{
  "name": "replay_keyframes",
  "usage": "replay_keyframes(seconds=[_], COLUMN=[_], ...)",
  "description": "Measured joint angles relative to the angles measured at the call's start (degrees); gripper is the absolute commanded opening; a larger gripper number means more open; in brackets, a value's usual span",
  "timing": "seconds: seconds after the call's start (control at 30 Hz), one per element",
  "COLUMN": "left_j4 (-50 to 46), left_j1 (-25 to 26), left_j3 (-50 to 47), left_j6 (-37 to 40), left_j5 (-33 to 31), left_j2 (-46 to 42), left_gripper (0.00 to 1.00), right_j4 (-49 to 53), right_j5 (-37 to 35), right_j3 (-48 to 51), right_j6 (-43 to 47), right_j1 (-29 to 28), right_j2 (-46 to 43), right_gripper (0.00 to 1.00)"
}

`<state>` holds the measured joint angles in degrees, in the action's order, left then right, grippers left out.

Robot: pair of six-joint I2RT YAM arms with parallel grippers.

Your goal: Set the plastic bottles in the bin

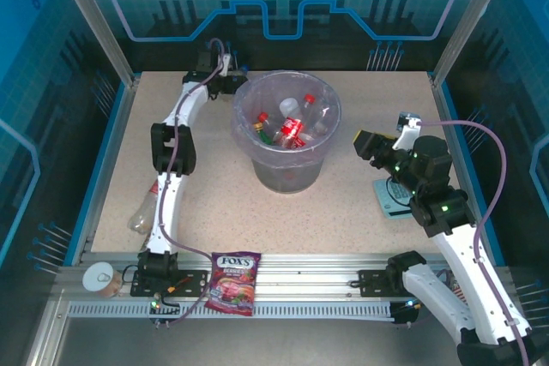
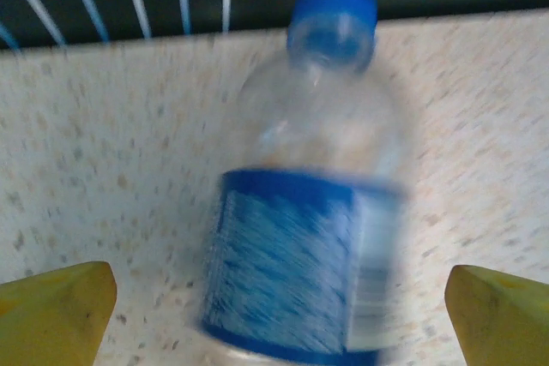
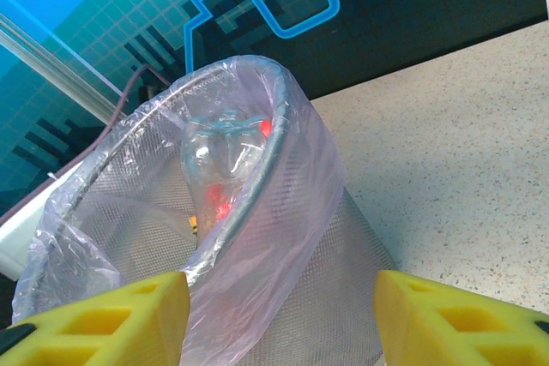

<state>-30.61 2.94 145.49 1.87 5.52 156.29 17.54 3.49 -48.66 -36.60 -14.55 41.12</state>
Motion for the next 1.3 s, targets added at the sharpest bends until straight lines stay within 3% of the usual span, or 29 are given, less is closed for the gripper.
replay_keyframes(seconds=[0.23, 0.33, 0.4, 0.47, 0.63, 0.87, 1.07, 1.17, 1.3], left_j4=[-3.61, -4.07, -3.93, -3.19, -2.93, 4.87, 17.11, 23.04, 25.03], left_j1=[-0.59, -0.57, -0.57, -0.57, -0.57, -0.59, -0.63, -0.57, -0.39], left_j3=[0.81, 1.05, 0.76, -1.40, -5.97, -8.70, -9.49, -7.63, 2.82], left_j6=[-0.46, -0.44, -0.42, -0.61, -3.45, -15.76, -29.05, -33.64, -38.93], left_j5=[-2.93, -3.87, -4.20, -4.22, -3.96, -3.72, -2.93, -2.01, -0.83], left_j2=[0.87, 0.87, 0.83, -0.13, -3.91, -10.69, -11.41, -9.05, -0.52], left_gripper=[0.79, 0.77, 0.80, 0.92, 0.99, 0.98, 0.93, 0.92, 0.90], right_j4=[-0.02, -0.02, -0.02, 0.00, 0.02, 0.09, 1.20, 1.53, 1.53], right_j5=[0.66, 1.07, 1.22, 1.20, 1.16, 1.01, -0.13, -0.44, -0.48], right_j3=[0.00, 0.00, 0.00, 0.00, 0.00, 0.00, 0.00, 0.00, -0.02], right_j6=[-0.72, -0.90, -0.87, -0.87, -0.85, -0.63, 0.24, 0.66, 0.68], right_j1=[0.00, -0.02, -0.02, -0.02, -0.02, -0.02, -0.02, -0.02, -0.02], right_j2=[-0.17, -0.50, -1.01, -1.57, -2.01, -0.94, -1.27, -1.18, -0.24], right_gripper=[0.60, 0.60, 0.60, 0.60, 0.60, 0.60, 0.60, 0.60, 0.60])
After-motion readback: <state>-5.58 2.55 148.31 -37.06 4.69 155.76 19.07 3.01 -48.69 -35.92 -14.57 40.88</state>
